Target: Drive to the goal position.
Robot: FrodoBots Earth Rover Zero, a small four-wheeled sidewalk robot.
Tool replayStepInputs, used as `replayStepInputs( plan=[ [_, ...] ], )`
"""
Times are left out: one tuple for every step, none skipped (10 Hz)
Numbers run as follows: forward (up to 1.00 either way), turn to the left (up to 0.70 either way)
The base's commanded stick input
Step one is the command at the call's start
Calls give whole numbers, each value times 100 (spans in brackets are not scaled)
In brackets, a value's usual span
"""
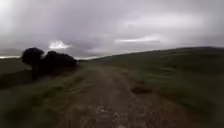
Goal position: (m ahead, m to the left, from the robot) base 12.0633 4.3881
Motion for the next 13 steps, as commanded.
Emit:
replayStepInputs(
  plan=[
    [70,0],
    [70,0],
    [70,0],
    [70,0],
    [70,0],
    [70,0],
    [70,0],
    [70,0],
    [70,0],
    [70,0],
    [70,0],
    [70,0],
    [70,0]
  ],
)
